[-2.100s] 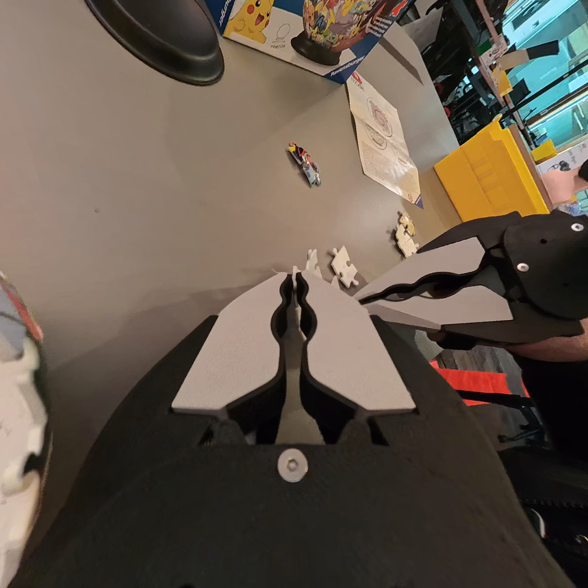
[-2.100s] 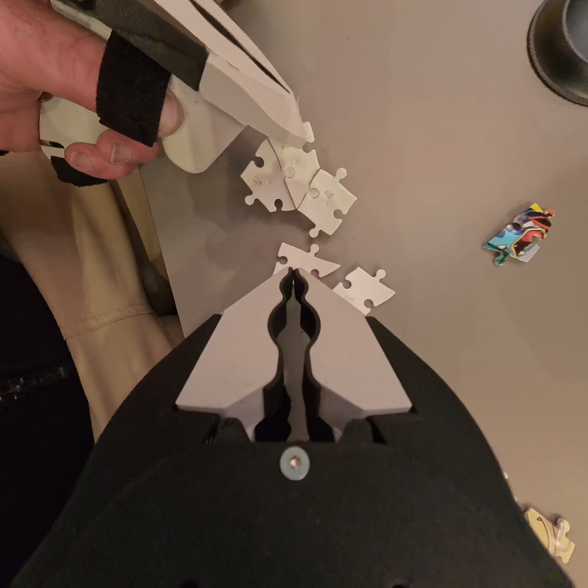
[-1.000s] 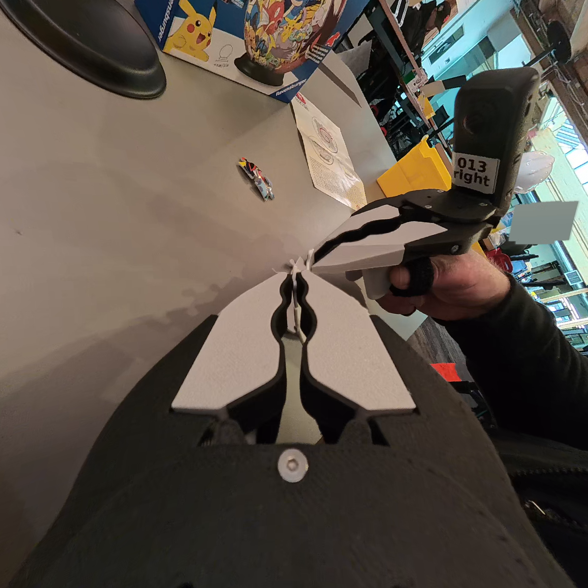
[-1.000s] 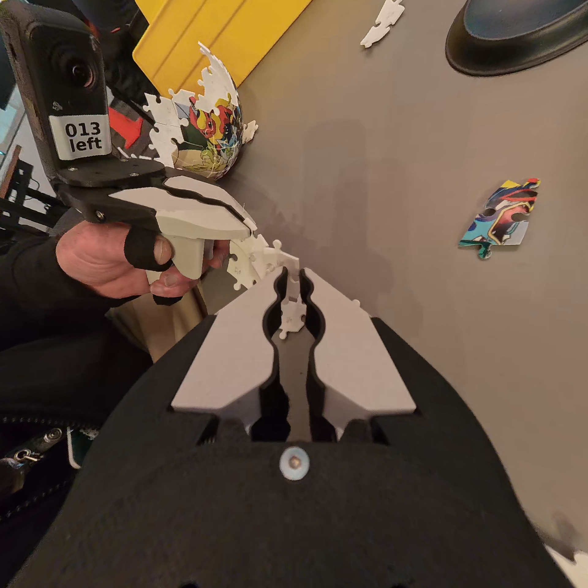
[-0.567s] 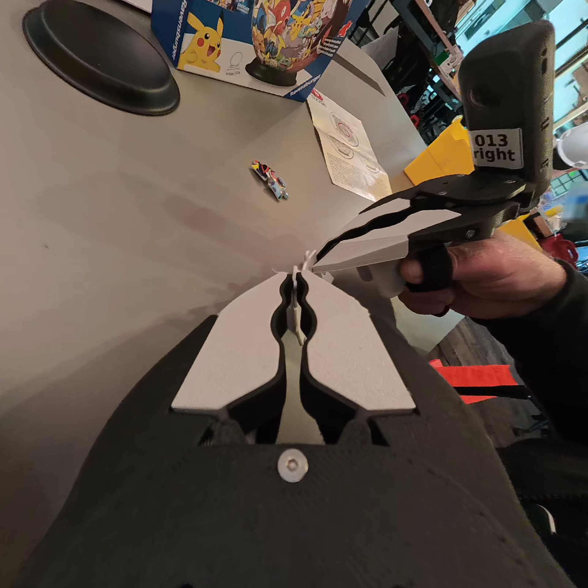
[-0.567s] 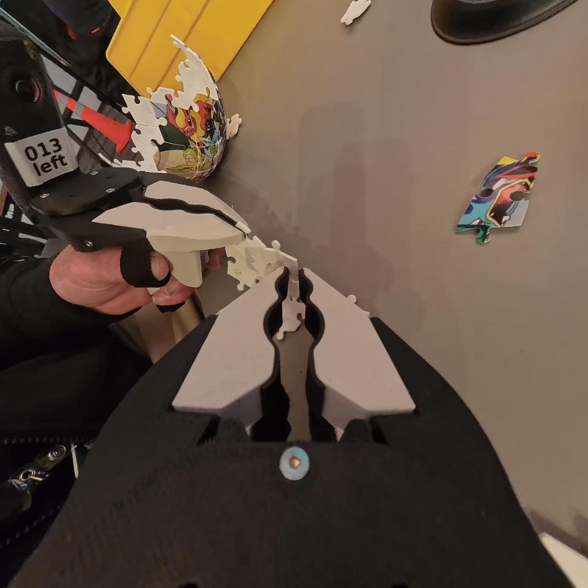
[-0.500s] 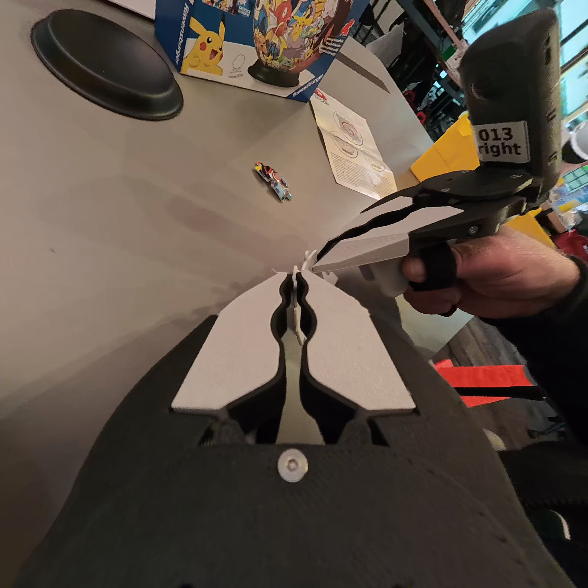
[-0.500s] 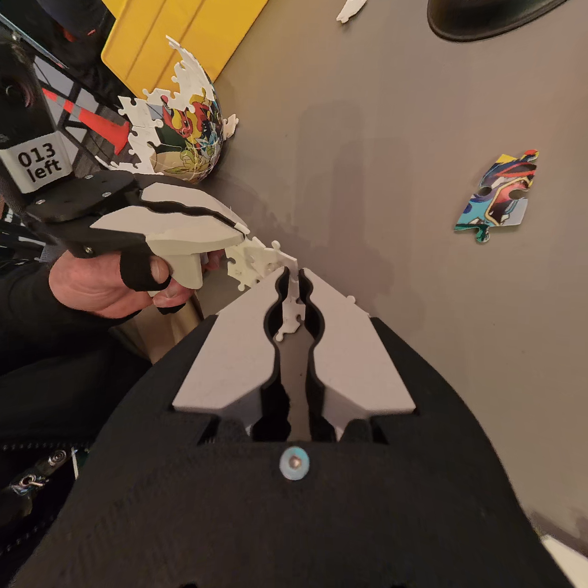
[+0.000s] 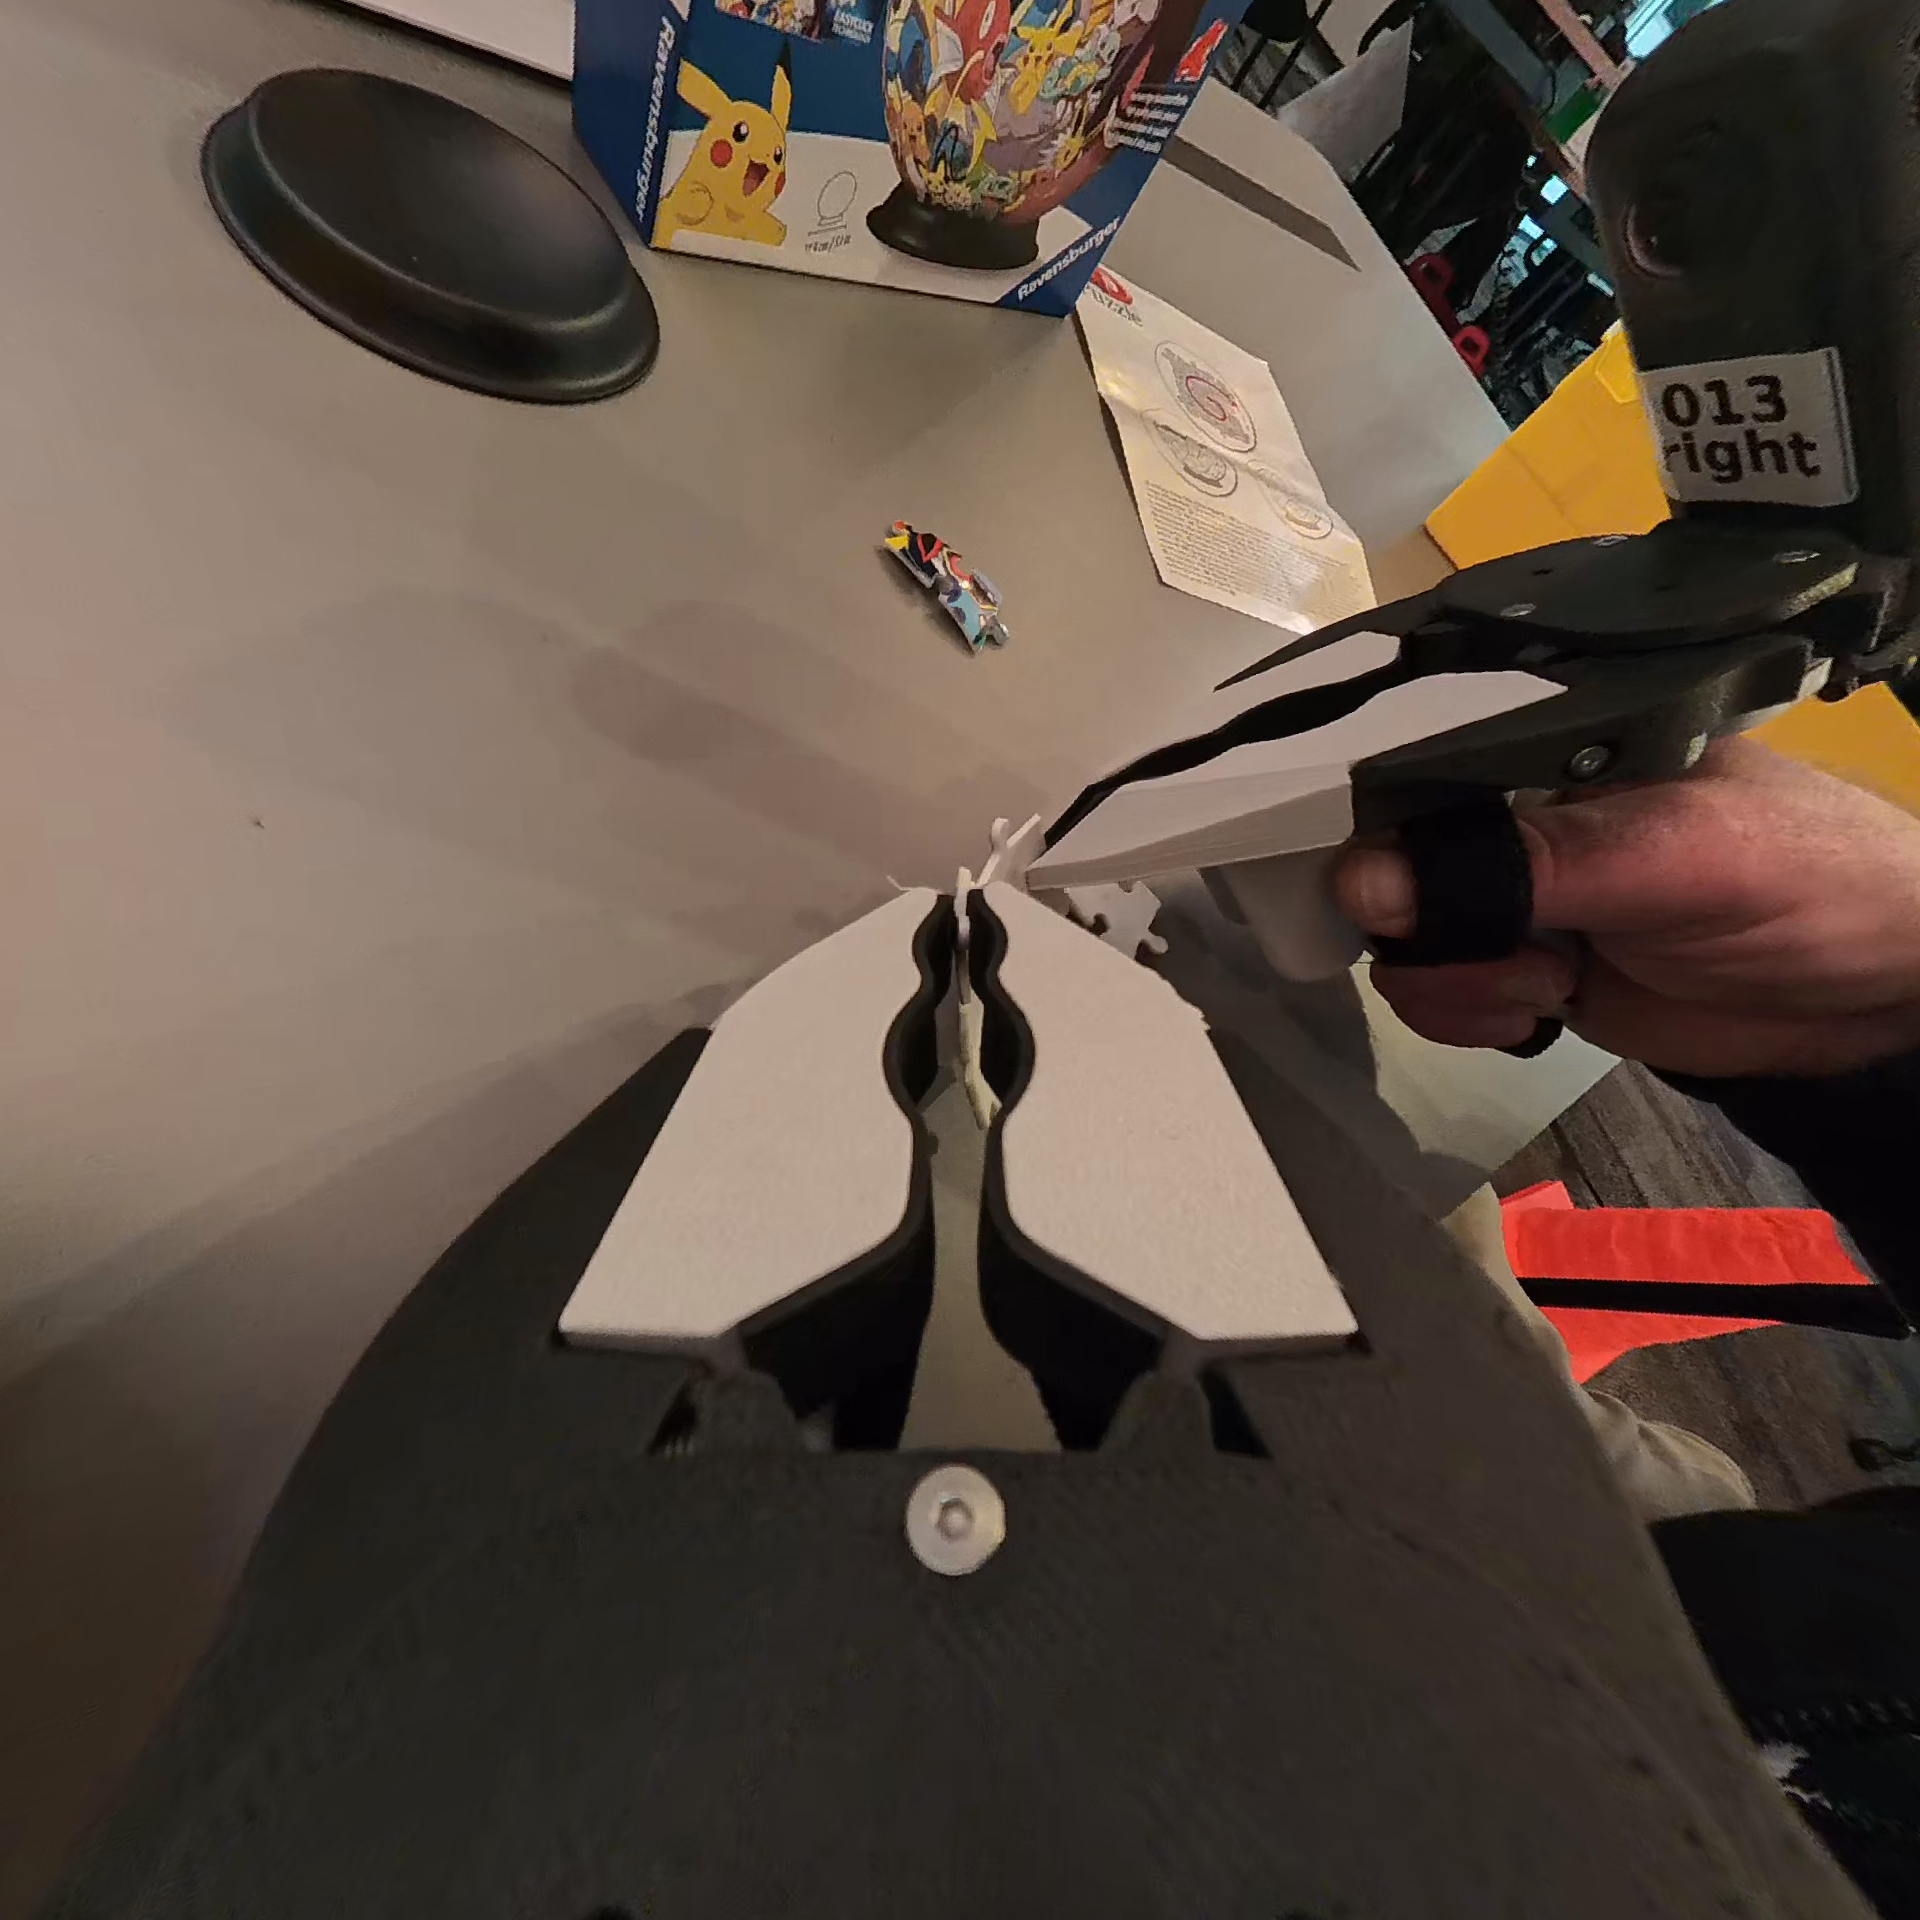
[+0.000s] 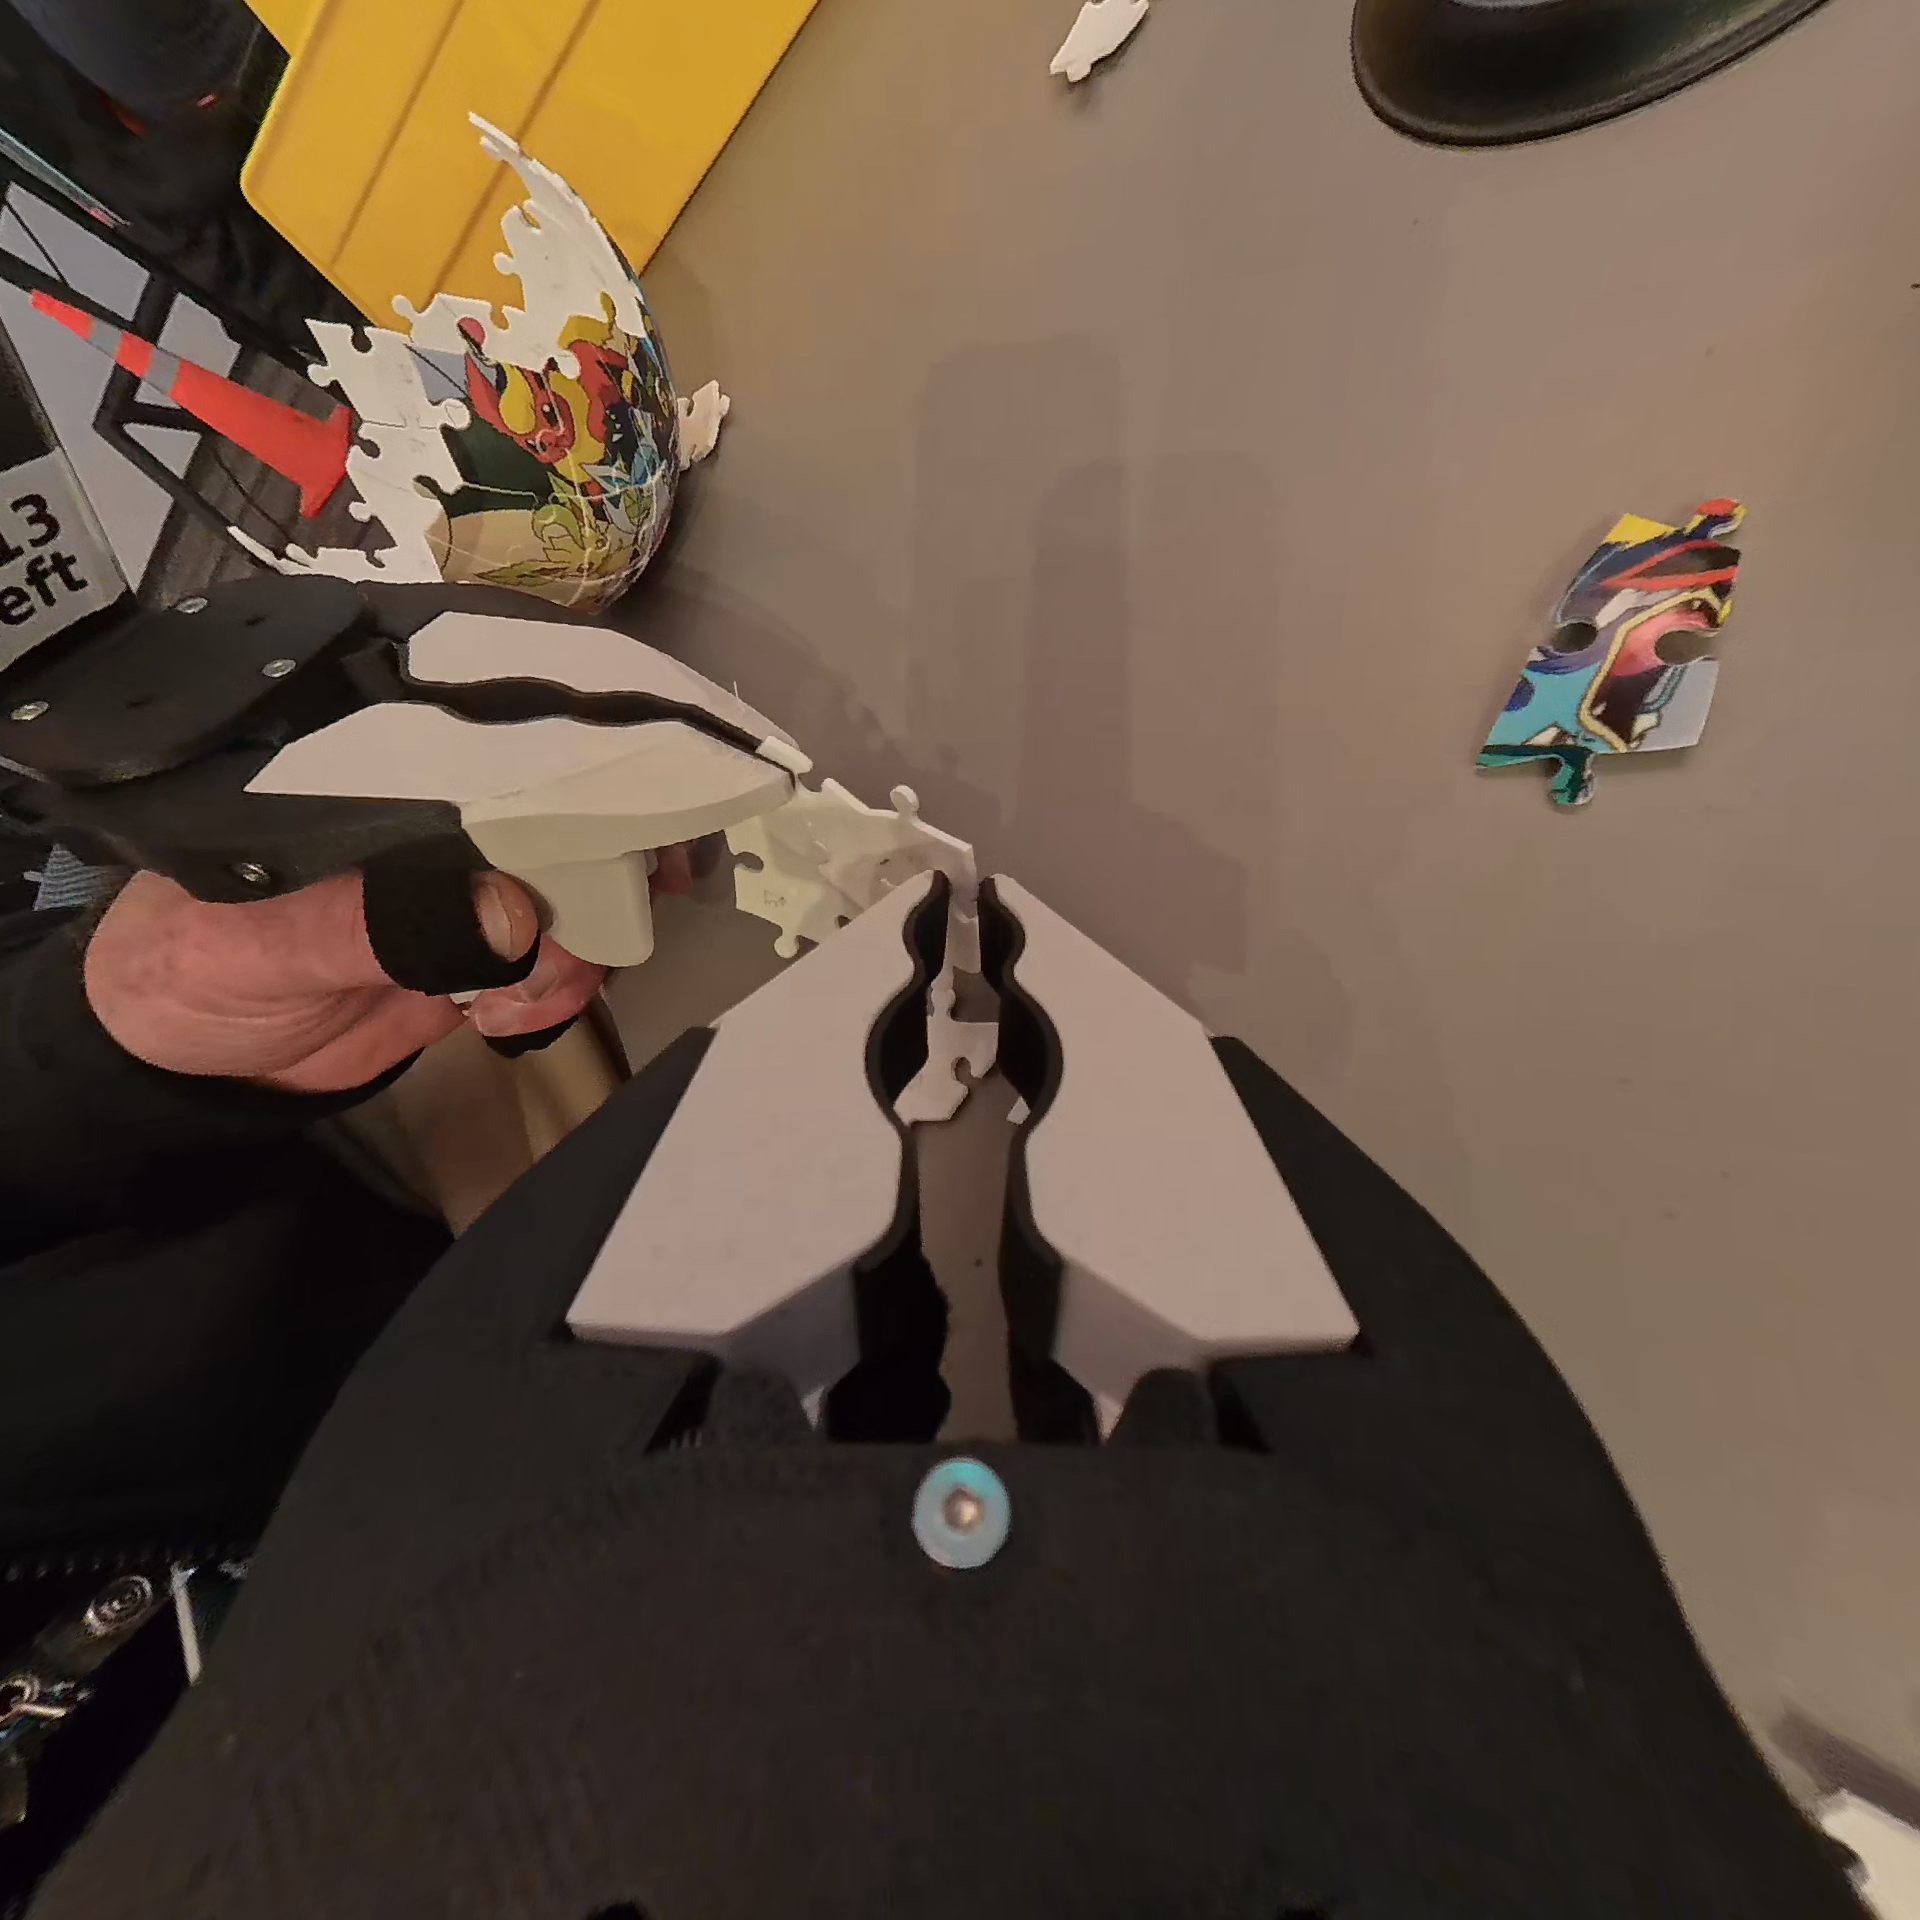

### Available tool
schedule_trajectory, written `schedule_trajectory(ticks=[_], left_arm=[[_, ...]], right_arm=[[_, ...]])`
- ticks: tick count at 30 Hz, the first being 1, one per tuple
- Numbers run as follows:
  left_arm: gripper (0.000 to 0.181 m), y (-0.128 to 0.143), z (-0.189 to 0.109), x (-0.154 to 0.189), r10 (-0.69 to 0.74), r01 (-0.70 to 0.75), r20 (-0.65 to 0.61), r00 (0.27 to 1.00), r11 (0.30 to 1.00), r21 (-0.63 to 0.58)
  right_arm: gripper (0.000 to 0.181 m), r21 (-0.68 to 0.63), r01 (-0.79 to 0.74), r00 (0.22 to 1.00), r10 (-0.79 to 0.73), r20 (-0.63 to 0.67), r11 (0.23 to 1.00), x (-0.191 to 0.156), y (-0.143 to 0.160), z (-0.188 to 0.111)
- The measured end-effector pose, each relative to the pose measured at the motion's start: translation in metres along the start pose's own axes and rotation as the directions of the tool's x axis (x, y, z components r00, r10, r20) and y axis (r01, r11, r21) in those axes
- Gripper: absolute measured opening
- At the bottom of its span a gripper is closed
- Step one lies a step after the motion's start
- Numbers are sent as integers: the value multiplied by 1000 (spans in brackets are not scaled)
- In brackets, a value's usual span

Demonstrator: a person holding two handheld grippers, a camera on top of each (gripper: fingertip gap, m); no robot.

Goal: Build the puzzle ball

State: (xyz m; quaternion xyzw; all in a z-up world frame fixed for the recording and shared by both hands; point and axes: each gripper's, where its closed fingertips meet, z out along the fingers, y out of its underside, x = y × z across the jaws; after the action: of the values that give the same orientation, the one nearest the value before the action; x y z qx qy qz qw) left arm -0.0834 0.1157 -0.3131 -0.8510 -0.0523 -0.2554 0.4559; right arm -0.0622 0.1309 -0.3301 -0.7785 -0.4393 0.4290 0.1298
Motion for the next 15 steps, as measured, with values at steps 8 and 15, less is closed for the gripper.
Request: schedule_trajectory(ticks=[8, 15], left_arm=[[4, 4, 2, -4, -29, 29, 9, 1000, 999, -36], [10, 4, 1, -7, -24, 25, 35, 999, 999, -34]], right_arm=[[4, -2, 7, 1000, -7, -14, 1000, 2, 2, 4], [3, -4, 8, 1000, -8, -29, 1000, 6, 3, 4]])
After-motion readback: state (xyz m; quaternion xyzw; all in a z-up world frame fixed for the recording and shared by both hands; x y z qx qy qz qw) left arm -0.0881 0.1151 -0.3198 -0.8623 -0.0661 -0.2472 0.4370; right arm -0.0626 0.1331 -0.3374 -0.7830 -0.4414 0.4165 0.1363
